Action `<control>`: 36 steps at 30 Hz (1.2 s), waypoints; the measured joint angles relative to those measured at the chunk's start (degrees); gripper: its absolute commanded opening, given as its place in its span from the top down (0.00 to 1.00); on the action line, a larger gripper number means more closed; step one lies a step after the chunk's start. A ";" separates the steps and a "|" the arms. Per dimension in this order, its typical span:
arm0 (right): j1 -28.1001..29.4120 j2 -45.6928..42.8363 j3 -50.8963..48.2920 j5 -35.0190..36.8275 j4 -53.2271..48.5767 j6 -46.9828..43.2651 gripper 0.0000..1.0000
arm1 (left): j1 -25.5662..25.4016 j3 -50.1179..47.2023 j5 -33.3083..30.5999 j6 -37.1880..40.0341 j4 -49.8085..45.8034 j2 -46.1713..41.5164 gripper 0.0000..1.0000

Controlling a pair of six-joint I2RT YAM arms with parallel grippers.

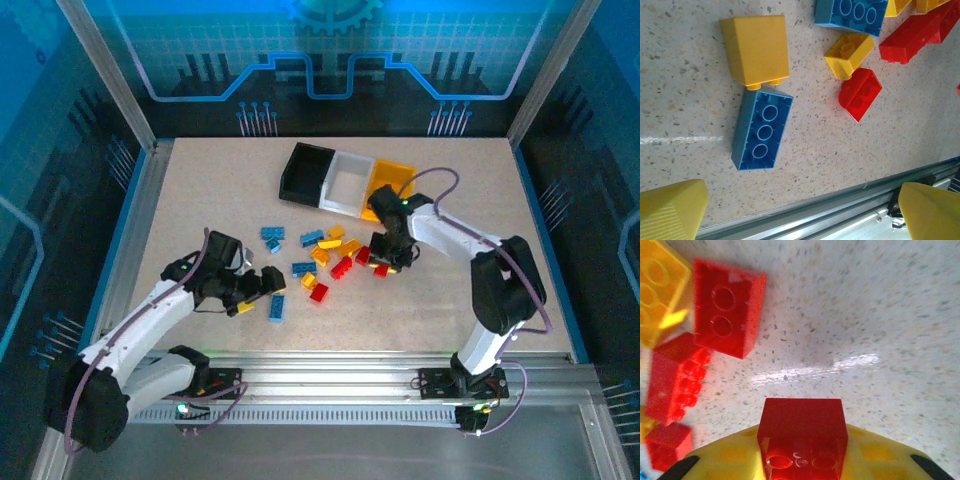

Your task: Sort the legos into containers by color

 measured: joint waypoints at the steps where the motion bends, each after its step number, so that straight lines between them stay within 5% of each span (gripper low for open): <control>1: -1.05 -0.42 1.51 0.04 -0.57 -0.35 0.67 | 0.00 -0.11 0.09 -0.22 0.35 0.15 0.01; 7: -7.61 1.68 15.21 -0.02 -2.89 -2.54 0.67 | 0.00 -0.50 0.59 -0.61 1.22 0.17 0.01; 17: -14.12 17.86 39.21 0.04 -6.25 -5.68 0.67 | 0.00 -2.12 0.55 -2.58 0.48 -4.33 0.01; 26: -14.80 28.48 46.14 -0.46 -8.28 -5.81 0.66 | 0.00 -3.30 0.46 -3.63 -2.62 -8.31 0.01; 36: -14.64 30.51 46.66 -1.07 -9.22 -5.75 0.57 | 0.00 -5.18 0.39 -4.72 -4.76 -11.41 0.01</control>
